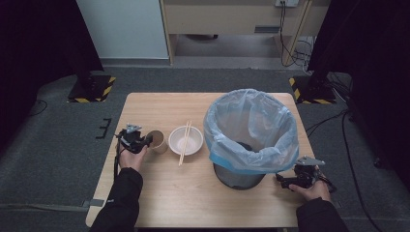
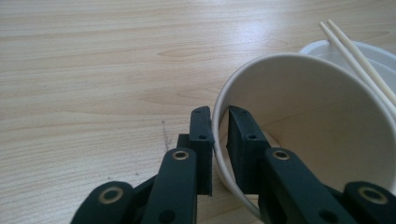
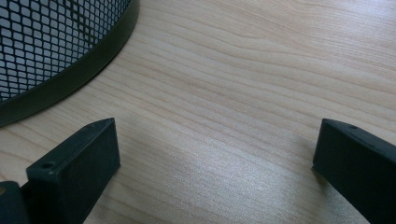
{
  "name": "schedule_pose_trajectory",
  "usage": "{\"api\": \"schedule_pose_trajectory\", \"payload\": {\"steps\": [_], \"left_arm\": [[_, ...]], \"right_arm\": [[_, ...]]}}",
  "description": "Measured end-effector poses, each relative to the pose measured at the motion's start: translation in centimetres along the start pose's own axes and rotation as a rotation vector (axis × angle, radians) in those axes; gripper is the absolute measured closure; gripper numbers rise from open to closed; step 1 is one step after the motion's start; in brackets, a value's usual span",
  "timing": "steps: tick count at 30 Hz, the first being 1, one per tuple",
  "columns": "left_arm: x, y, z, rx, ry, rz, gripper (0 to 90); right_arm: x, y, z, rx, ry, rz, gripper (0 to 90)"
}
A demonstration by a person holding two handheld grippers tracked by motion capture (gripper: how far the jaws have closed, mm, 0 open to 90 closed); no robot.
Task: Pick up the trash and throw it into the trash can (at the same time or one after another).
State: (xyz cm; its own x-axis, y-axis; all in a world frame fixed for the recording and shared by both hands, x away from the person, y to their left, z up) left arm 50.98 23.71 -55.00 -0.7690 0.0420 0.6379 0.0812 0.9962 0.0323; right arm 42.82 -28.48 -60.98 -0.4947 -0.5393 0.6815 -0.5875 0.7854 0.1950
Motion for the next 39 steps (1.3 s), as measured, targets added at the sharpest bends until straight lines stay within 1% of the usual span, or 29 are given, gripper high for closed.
{"api": "schedule_pose_trajectory", "payload": {"steps": [2,4,6,8,11,13,14,15,17,25,29,33,39], "left_arm": [[0.2,0.0,-0.1,0.006,-0.003,0.005,82.1],[0.5,0.0,-0.2,0.000,-0.005,0.006,82.5],[1.0,0.0,-0.6,0.007,-0.018,0.014,82.6],[1.6,0.0,-1.2,0.015,-0.045,0.020,82.5],[3.0,0.0,-2.3,0.012,-0.097,0.027,82.6],[4.0,0.1,-3.2,0.012,-0.137,0.030,82.6],[4.9,0.1,-3.9,0.018,-0.175,0.035,82.5],[4.9,0.1,-3.9,0.018,-0.175,0.035,82.5],[5.6,0.1,-4.6,0.030,-0.209,0.041,82.5],[8.2,0.2,-6.8,0.051,-0.301,0.060,82.5],[9.7,0.3,-8.1,0.066,-0.356,0.068,82.5],[11.5,0.4,-9.3,0.086,-0.408,0.085,82.4],[14.0,0.1,-10.9,0.092,-0.483,0.104,82.4]], "right_arm": [[0.0,0.0,0.0,0.000,0.000,0.000,0.8],[0.0,0.0,0.0,0.000,0.000,0.000,0.8],[0.0,0.0,0.0,0.000,0.000,0.000,0.8],[0.0,0.0,0.0,0.000,0.000,0.000,0.8],[0.0,0.0,0.0,0.003,-0.002,0.000,0.8],[0.0,0.0,0.0,0.003,-0.002,0.000,0.8],[0.0,0.0,0.0,0.003,-0.002,0.000,0.8],[0.0,0.0,0.0,0.003,-0.002,0.000,0.8],[0.0,0.0,0.0,0.003,-0.002,0.000,0.8],[0.0,0.0,0.0,0.003,-0.002,0.000,0.8],[0.0,0.0,0.0,0.003,-0.003,-0.001,0.8],[0.0,0.0,0.0,0.002,-0.003,-0.001,0.8],[0.0,0.0,0.0,0.003,-0.003,0.000,0.8]]}}
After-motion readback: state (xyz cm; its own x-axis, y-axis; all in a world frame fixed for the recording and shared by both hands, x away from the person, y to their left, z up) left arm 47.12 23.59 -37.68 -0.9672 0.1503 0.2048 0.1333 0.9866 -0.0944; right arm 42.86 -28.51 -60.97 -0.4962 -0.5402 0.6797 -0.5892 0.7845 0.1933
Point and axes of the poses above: each handheld gripper's, and its own axes: x roughly backward along the jaws, z roughly out of its underside, y roughly to its left, the point moved 10 cm from there along -x, roughly forward along the jaws, and after that the axes turned 15 degrees about -z, right-handed, at the moved point
